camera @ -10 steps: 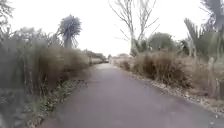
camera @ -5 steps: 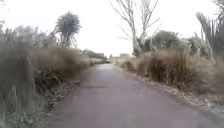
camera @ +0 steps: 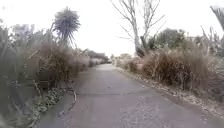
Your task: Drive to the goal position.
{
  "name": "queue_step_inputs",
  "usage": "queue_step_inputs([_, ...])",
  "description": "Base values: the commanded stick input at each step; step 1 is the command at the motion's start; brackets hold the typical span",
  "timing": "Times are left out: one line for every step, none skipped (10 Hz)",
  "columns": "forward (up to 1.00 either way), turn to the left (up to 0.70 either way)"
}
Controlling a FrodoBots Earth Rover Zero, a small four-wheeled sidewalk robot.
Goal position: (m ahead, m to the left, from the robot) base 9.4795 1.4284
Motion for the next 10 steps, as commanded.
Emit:
queue_step_inputs([1.00,0.00])
queue_step_inputs([1.00,0.00])
queue_step_inputs([1.00,0.00])
queue_step_inputs([1.00,0.00])
queue_step_inputs([1.00,0.00])
queue_step_inputs([1.00,0.00])
queue_step_inputs([1.00,0.00])
queue_step_inputs([1.00,0.00])
queue_step_inputs([1.00,0.00])
queue_step_inputs([1.00,0.00])
